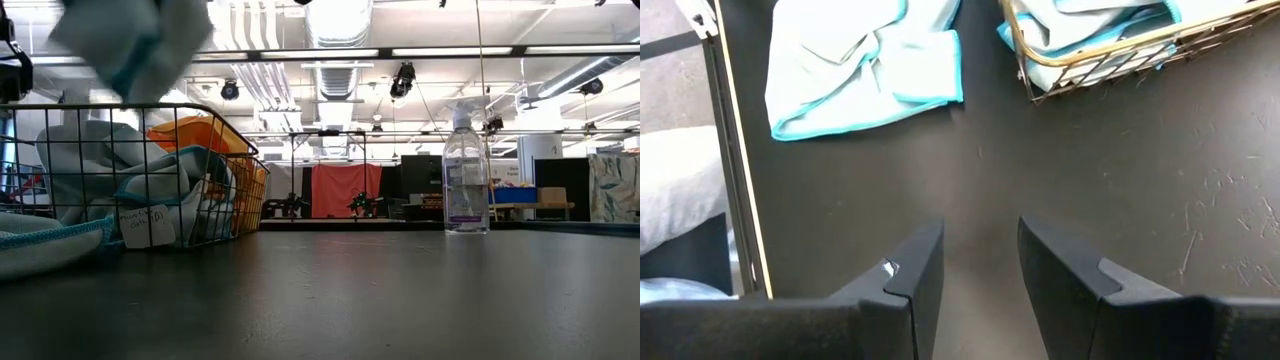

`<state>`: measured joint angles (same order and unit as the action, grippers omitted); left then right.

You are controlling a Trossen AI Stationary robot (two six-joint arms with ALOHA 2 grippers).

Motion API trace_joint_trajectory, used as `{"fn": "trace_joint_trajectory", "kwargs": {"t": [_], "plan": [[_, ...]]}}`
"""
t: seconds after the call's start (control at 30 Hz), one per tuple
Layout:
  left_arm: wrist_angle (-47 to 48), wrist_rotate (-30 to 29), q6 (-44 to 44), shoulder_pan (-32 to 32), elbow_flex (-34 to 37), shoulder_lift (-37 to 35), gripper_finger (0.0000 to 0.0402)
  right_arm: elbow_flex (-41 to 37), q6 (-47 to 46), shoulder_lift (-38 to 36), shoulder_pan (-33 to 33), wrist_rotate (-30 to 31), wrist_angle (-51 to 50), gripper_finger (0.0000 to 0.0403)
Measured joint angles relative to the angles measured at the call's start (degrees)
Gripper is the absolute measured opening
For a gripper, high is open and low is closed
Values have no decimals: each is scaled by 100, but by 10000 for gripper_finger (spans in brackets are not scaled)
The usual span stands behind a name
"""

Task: Sort microfiber towel by color & place in baskets
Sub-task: Put the blue towel into the bottom wire basket

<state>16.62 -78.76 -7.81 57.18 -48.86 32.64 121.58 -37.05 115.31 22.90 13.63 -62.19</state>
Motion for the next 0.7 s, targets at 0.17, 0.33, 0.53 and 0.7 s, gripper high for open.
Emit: {"fn": "trace_joint_trajectory", "kwargs": {"t": [0.17, 0.33, 0.53, 0.7], "plan": [[143, -2, 84, -2, 0, -4, 77, 0, -1, 0, 53, 0, 0, 123], [144, -2, 105, -2, 0, 0, 114, 0, -3, 0, 88, 0, 0, 123], [498, 984, 934, -2, 0, -15, 128, 0, -54, 0, 89, 0, -2, 123], [1165, 2874, 2354, -2, 0, 78, 122, 0, -56, 0, 89, 0, -2, 123]]}}
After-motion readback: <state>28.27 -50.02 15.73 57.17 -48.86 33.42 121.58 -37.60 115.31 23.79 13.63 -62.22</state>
